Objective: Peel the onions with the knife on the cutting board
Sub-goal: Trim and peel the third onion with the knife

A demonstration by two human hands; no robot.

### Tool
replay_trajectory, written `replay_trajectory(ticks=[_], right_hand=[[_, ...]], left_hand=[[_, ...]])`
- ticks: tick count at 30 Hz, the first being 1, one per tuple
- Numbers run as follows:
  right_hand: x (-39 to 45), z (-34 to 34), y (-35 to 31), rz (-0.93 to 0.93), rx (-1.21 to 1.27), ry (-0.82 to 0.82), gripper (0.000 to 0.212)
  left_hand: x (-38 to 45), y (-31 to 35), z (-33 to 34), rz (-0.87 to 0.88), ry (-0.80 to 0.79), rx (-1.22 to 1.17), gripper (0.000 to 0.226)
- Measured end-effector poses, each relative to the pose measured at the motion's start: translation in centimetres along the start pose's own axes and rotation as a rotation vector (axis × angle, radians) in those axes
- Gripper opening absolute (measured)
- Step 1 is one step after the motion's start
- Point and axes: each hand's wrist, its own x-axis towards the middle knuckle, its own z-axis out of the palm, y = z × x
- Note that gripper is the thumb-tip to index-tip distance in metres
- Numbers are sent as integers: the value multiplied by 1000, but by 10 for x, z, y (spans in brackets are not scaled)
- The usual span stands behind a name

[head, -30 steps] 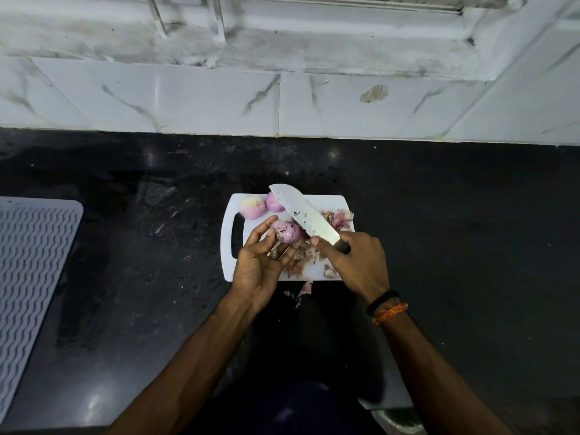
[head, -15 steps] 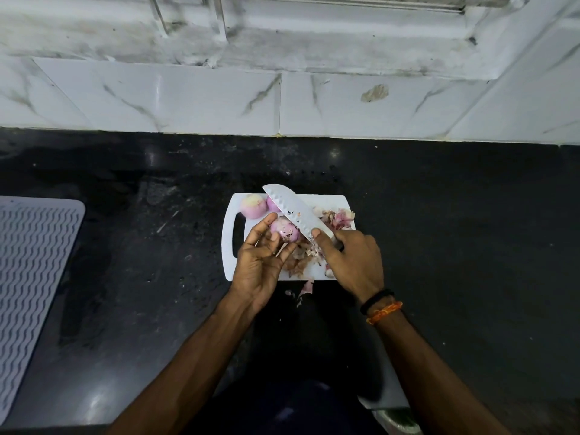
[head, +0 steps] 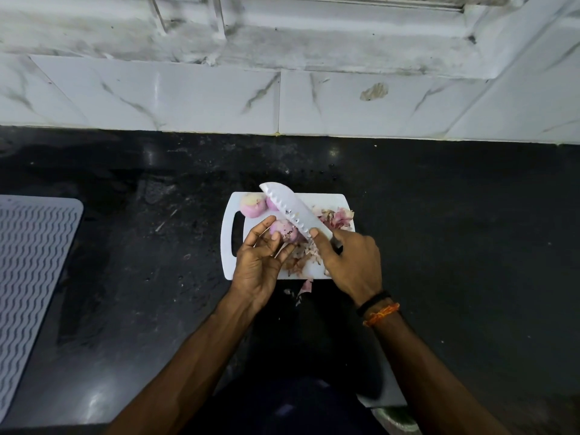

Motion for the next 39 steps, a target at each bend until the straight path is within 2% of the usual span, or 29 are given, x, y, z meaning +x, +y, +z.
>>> replay_trajectory(ticks=[6,11,15,19,23,27,35,39], right_hand=[[7,2,0,34,-58,-23,54],[3,8,0,-3,-3,-4,54],[1,10,2,-29,-12,-9,50],[1,8,1,-61,11,-49,44],[1,7,-1,-18,38,-18,50],[7,7,-1,30,19,12,55],[6,14,-5,-14,18,42,53],[5,19,-2,-2,-19,58,71]], left_hand=[[-2,-1,1,-4,10,20,38],[0,-1,-2,-2,3,37,31],[1,-4,-7,-14,13,70,25],[2,-3,-7,-20,23,77,29],[1,-3,-5,-15,25,80,42],[-2,-2,-3,-9,0,76,32],[-6,-1,-2,18,-17,100,23],[-7,0,-3,35,-5,122,25]])
